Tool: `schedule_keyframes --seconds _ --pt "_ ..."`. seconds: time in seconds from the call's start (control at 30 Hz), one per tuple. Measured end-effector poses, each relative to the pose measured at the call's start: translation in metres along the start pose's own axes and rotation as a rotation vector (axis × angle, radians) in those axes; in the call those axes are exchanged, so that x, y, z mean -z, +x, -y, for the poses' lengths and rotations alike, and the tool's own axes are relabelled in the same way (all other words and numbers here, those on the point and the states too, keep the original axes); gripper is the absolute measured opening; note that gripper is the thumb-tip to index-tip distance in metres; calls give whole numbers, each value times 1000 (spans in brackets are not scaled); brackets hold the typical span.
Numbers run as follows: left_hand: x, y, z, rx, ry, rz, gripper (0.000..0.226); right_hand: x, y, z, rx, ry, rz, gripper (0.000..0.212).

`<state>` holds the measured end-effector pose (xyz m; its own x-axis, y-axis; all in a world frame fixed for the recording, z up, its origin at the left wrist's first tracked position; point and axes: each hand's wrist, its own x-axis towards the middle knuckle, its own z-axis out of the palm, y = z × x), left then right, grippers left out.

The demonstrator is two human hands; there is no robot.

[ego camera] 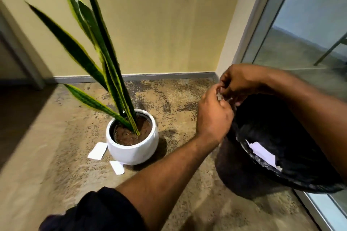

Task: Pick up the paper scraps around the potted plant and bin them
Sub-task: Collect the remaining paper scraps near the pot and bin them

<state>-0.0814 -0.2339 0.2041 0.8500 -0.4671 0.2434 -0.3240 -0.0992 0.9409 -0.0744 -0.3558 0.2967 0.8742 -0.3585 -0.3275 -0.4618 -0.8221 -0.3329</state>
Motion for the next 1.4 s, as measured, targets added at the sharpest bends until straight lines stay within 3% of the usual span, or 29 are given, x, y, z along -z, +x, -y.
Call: schedule_keyframes --seconds 0.13,0.23,0.47,0.6,0.7,0.87,0.93,1.13,1.27,1.4 --pt "71 -17 45 -39 94 -168 42 -39 6 72 89 23 -25 5" --pt "128 -42 89 3 186 -244 32 -94 10 119 156 18 61 6" --pt "250 -85 199 391 482 -326 22 -267 19 176 329 -80 150 20" --pt "282 -78 244 514 550 -335 22 -350 24 185 342 -68 160 10" --pt "288 -66 269 586 540 -321 27 -392 29 183 379 -192 165 23" --pt "289 -45 313 652 416 -288 49 -413 50 185 343 -362 196 64" --pt "284 -42 329 705 399 -293 59 -416 56 190 340 -391 179 71" --pt "263 -31 352 808 632 -385 63 -432 73 200 322 -482 169 66" --pt "261 -28 354 814 665 -397 54 -436 75 193 370 -511 4 63" --pt "267 -31 349 787 625 -377 43 -434 72 191 409 -543 -104 44"
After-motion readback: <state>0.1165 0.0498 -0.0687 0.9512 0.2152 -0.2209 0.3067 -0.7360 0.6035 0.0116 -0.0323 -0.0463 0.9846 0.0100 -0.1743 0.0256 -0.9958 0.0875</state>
